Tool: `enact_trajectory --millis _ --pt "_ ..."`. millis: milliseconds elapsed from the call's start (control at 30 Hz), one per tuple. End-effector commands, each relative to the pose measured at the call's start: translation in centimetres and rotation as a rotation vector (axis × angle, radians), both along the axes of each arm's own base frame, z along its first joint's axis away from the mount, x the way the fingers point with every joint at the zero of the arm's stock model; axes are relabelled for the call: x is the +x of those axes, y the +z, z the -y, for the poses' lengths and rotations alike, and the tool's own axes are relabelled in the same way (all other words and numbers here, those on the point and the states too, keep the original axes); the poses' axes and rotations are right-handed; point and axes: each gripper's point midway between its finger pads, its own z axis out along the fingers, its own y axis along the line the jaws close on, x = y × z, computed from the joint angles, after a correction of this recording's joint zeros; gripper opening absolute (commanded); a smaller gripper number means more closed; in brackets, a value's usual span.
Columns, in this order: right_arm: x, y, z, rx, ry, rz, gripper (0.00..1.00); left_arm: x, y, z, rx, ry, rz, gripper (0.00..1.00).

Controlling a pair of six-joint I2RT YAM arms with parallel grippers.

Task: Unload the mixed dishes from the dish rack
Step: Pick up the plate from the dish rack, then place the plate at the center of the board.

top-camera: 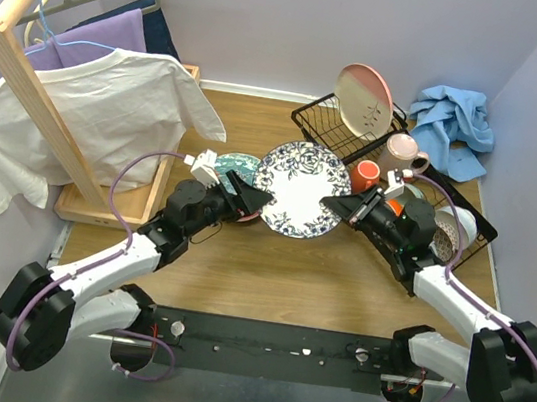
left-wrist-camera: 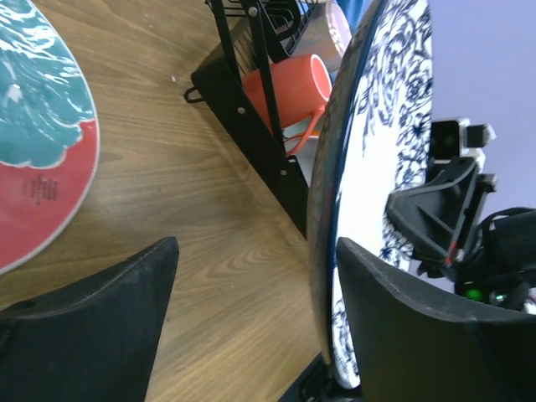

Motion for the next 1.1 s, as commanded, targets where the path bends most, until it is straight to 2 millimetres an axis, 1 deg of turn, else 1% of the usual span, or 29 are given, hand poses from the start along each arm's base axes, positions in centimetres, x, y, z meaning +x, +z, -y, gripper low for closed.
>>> enact_trajectory --millis 0,33,67,133,167,233,267,333,367,433,467,500,533,567,600,633,667,700,733,800,833,867,900,933,1000,1067 --pt "-0.9 3.4 -0.6 0.099 0.054 0.105 0.01 0.4 1.3 0.9 -0.07 0.011 0.018 0.78" --pt "-1.0 3.4 -0.6 0.098 0.056 0.104 0.01 0.4 1.4 1.1 -0.079 0.007 0.017 0.76" --pt "-1.0 3.1 -0.6 0.094 0.057 0.101 0.01 0.3 1.4 1.3 -0.082 0.001 0.016 0.7" --pt "-1.1 2.9 -0.6 0.093 0.057 0.095 0.01 0.3 1.4 1.5 -0.087 -0.002 0.012 0.64" --pt "-1.1 2.8 -0.5 0.087 0.055 0.095 0.01 0.2 1.3 1.6 -0.089 -0.003 0.008 0.56" --pt "-1.1 2.3 -0.5 0.075 0.053 0.089 0.01 0.1 1.3 1.6 -0.09 -0.003 0.005 0.47" --pt "-1.1 2.2 -0.4 0.067 0.049 0.093 0.01 0.0 1.2 1.6 -0.093 -0.002 0.001 0.38" --pt "-1.2 2.0 -0.3 0.057 0.044 0.089 0.01 -0.1 1.1 1.6 -0.09 0.001 -0.004 0.3" --pt "-1.1 1.8 -0.2 0.049 0.038 0.091 0.01 -0.1 1.0 1.5 -0.087 0.005 -0.007 0.21" --pt "-1.1 1.5 -0.2 0.042 0.035 0.085 0.01 -0.2 0.9 1.3 -0.084 0.01 -0.013 0.12" --pt "-1.1 1.4 -0.2 0.039 0.032 0.083 0.01 -0.3 0.7 1.3 -0.082 0.011 -0.017 0.03" --pt "-1.0 1.1 -0.1 0.035 0.029 0.077 0.01 -0.3 0.8 1.2 -0.086 0.015 -0.016 0.0" --pt "-1.0 1.0 -0.1 0.033 0.028 0.075 0.02 -0.4 0.8 1.1 -0.086 0.018 -0.02 0.0" --pt "-0.9 0.7 -0.1 0.029 0.028 0.066 0.06 -0.4 0.5 0.9 -0.082 0.026 -0.023 0.0" --pt "-0.8 0.5 -0.1 0.018 0.024 0.063 0.14 -0.4 0.5 0.8 -0.085 0.033 -0.023 0.0" --pt "-0.8 0.3 0.0 0.01 0.021 0.06 0.32 -0.5 0.3 0.6 -0.083 0.04 -0.031 0.0" --pt "-0.7 0.2 0.1 0.003 0.011 0.061 0.4 -0.5 -0.1 0.3 -0.078 0.053 -0.039 0.0" --pt "-0.6 -0.1 0.2 -0.018 0.005 0.061 0.48 -0.3 0.0 -0.2 -0.076 0.083 -0.034 0.0" --pt "-0.5 -0.3 0.3 -0.032 0.0 0.06 0.64 -0.2 -0.3 -0.5 -0.063 0.1 -0.041 0.0" --pt "-0.3 -0.6 0.6 -0.076 -0.017 0.066 0.76 0.2 -0.4 -1.7 -0.047 0.156 -0.036 0.0" --pt "-0.2 -0.7 0.7 -0.09 -0.022 0.069 0.83 0.2 -0.8 -2.2 -0.033 0.175 -0.049 0.0" --pt "0.0 -0.8 0.9 -0.108 -0.035 0.07 0.86 0.4 -0.9 -2.6 -0.026 0.193 -0.051 0.0" --pt "-0.1 -1.2 1.1 -0.14 -0.036 0.071 0.9 0.7 -0.7 -3.5 -0.026 0.234 -0.046 0.0" --pt "0.1 -1.0 1.2 -0.152 -0.04 0.08 0.95 0.8 -1.1 -4.1 -0.014 0.254 -0.058 0.0" --pt "0.1 -1.5 1.5 -0.199 -0.05 0.078 0.99 1.4 -1.0 -5.7 -0.022 0.319 -0.063 0.0" --pt "0.3 -1.2 1.8 -0.219 -0.063 0.094 1.0 1.9 -1.5 -7.3 -0.023 0.384 -0.077 0.0"
